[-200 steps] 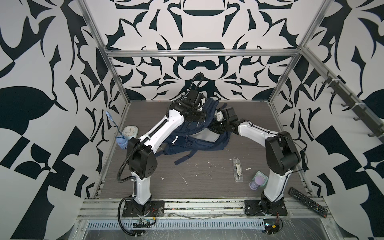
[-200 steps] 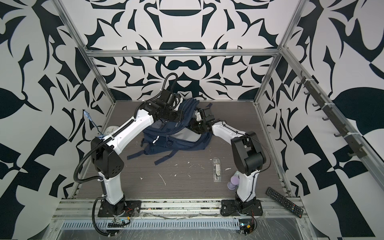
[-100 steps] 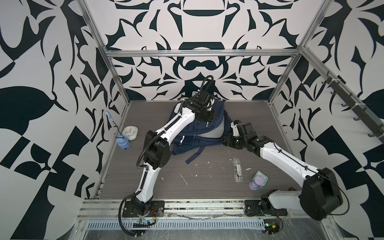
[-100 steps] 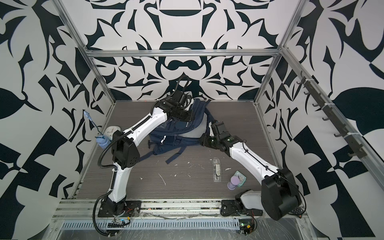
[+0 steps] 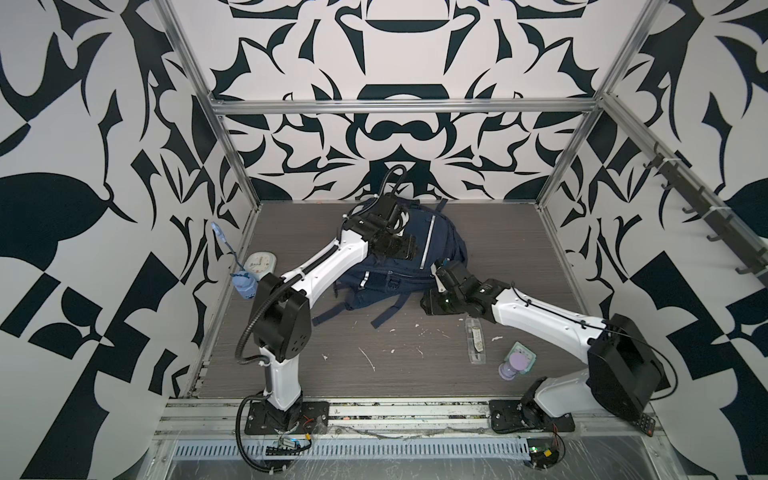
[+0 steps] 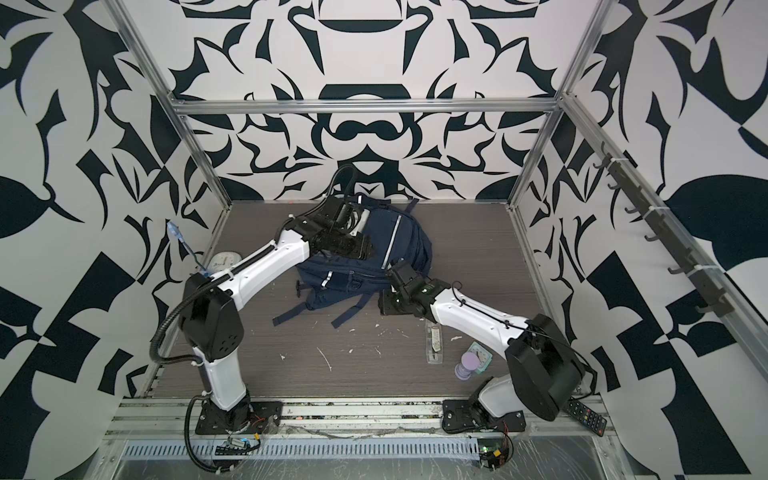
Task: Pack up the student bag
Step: 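Open the right gripper and withdraw it toward the main zipper pull, then grasp the main zipper pull with the right gripper while the left holds the backpack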
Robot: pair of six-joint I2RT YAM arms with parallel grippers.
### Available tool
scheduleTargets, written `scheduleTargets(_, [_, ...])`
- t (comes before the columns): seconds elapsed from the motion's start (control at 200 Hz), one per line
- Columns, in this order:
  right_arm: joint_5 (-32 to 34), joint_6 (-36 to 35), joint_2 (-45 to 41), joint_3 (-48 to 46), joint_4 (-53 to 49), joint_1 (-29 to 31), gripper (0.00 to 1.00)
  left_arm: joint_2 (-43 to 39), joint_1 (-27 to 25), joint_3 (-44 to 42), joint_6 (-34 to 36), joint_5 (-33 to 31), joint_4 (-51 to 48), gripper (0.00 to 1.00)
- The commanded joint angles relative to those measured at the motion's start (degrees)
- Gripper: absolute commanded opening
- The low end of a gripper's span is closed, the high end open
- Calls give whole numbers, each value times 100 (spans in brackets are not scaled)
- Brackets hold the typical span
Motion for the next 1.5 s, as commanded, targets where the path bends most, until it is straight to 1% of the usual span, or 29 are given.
scheduleTargets(0.0, [339,-160,202,552,78,130,56,-544,337,-921,-300,4,479,65])
scheduleTargets(0.11, [322,-230,618,990,157,193,55,-886,682,-1728,-585,243,879,66])
scheduleTargets(0.23, [331,-314,1111,1562,102,259,54,-1005,1183,-2341,-1042,825,1398,66])
scheduleTargets(0.39, [588,-389,1858,2431,-272,376,51,-841,1737,-2851,-1864,1749,2282,66])
scheduleTargets(0.505, [694,-358,2281,2925,-504,455,49,-611,1955,-3027,-2249,2106,2654,66])
scheduleTargets(0.595, [798,-337,2509,3210,-580,529,48,-527,2071,-3179,-2444,2163,2896,66])
scheduleTargets(0.77, [937,-276,2937,3720,-778,581,47,-349,2215,-3268,-2608,2182,3163,66])
scheduleTargets(1.055, [1253,-250,3570,4449,-1193,578,44,-95,2279,-3209,-2684,2108,3359,64])
scheduleTargets(1.19, [1274,-236,3753,4658,-1273,590,43,48,2273,-3222,-2732,2137,3464,64])
scheduleTargets(1.21, [1482,-240,3781,4712,-1296,590,42,66,2279,-3229,-2742,2138,3480,64])
scheduleTargets(1.295, [1626,-251,3915,4920,-1449,599,41,134,2277,-3273,-2794,2173,3579,63])
scheduleTargets(1.345, [1693,-249,3985,5011,-1489,608,39,154,2276,-3284,-2798,2179,3606,63])
scheduleTargets(1.385, [1722,-259,4030,5068,-1508,609,32,156,2275,-3290,-2790,2169,3611,63])
scheduleTargets(1.429, [1773,-269,4083,5136,-1549,617,28,151,2270,-3296,-2752,2150,3593,63])
scheduleTargets(1.494, [1864,-308,4151,5270,-1647,652,25,125,2261,-3303,-2701,2141,3546,63])
